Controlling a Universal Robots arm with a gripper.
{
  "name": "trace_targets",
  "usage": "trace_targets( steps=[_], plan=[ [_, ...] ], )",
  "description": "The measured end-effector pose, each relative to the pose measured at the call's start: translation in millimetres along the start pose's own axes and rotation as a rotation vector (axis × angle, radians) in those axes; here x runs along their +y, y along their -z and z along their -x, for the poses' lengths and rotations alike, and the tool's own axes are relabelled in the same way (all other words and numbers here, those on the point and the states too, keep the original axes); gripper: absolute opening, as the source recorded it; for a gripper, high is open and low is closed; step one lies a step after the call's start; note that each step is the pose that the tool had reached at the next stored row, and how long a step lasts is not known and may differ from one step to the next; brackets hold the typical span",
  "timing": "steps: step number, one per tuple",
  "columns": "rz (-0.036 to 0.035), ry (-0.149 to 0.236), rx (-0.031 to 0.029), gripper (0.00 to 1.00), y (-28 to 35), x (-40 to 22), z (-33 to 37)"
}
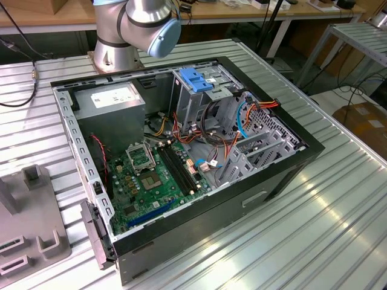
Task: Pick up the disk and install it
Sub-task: 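Pick up the disk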
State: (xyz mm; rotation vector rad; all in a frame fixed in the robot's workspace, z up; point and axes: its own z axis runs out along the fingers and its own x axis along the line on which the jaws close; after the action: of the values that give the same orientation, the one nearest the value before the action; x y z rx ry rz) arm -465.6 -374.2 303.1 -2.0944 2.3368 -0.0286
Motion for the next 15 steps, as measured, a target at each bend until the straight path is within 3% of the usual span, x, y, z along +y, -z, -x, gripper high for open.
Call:
trace_targets(
  steps=[15],
  plan=[
    [0.0001,0.0,0.0,0.37,-0.1,0.0,-0.3]
  ],
)
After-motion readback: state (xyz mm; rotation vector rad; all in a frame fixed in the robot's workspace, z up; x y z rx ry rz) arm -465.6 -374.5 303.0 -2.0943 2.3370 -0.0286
